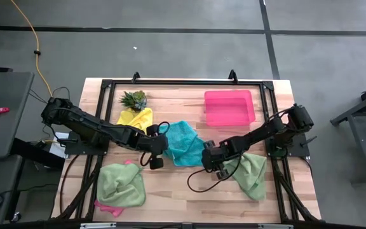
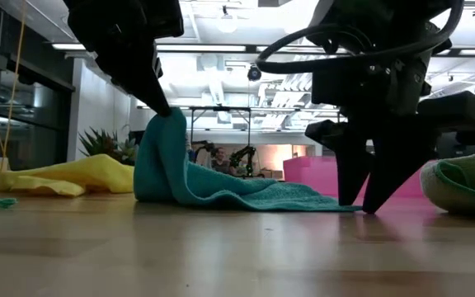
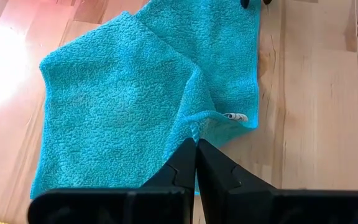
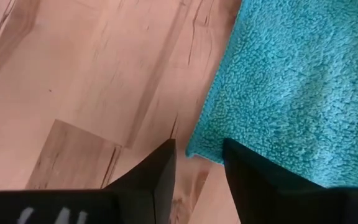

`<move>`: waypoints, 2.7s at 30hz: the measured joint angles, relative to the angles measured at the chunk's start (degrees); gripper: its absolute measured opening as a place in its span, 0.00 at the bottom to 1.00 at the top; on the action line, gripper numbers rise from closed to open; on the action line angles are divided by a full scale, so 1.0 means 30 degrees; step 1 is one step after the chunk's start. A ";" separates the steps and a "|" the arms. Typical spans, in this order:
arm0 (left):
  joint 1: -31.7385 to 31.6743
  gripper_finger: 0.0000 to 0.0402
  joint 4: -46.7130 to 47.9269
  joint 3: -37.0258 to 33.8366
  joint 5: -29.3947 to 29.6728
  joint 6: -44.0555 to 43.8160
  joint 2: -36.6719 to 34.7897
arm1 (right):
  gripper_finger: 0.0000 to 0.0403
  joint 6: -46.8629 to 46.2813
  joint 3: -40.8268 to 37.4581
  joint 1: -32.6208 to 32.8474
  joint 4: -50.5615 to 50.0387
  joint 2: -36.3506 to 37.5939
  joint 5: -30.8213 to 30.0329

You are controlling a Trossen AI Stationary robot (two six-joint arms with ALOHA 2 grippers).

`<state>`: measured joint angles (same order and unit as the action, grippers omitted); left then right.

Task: Fold microfiber towels
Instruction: Fold the blue microfiber cloth

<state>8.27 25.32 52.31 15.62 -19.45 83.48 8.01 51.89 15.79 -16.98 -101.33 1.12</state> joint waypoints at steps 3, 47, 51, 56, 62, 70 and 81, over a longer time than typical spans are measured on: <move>0.0000 0.00 0.0000 0.0000 0.0000 -0.0035 0.0000 | 0.31 -0.0067 -0.0018 0.0000 0.0031 -0.0032 -0.0185; -0.6554 0.00 0.1666 0.2430 -0.1146 0.2602 -0.8333 | 0.00 -0.8307 0.0004 -0.8059 -0.3140 1.5930 0.0718; -0.7294 0.00 0.2052 0.2718 -0.0670 0.4561 -0.8515 | 0.00 -0.7005 0.1238 -0.8638 -0.4704 1.5228 0.0757; -0.7751 0.00 0.2121 0.2725 0.0292 0.8160 -0.8553 | 0.00 -0.5257 0.3381 -0.9036 -0.6770 1.4068 0.0773; -0.7715 0.00 0.2051 0.2725 0.1909 1.0685 -0.8553 | 0.00 -0.4311 0.4731 -0.9034 -0.7968 1.3135 0.0321; -0.5881 0.00 0.1765 0.2271 0.4467 1.0228 -0.8524 | 0.00 -0.3512 0.4805 -0.8100 -0.9261 1.2980 -0.2296; -0.1284 0.00 -0.1164 -0.1785 0.6274 0.4429 -0.8298 | 0.00 -0.3813 0.4827 -0.5414 -1.0431 1.0884 -0.3293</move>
<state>4.42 21.83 46.96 34.44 -6.16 58.59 -3.43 66.37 -0.45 -48.27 -68.68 -8.76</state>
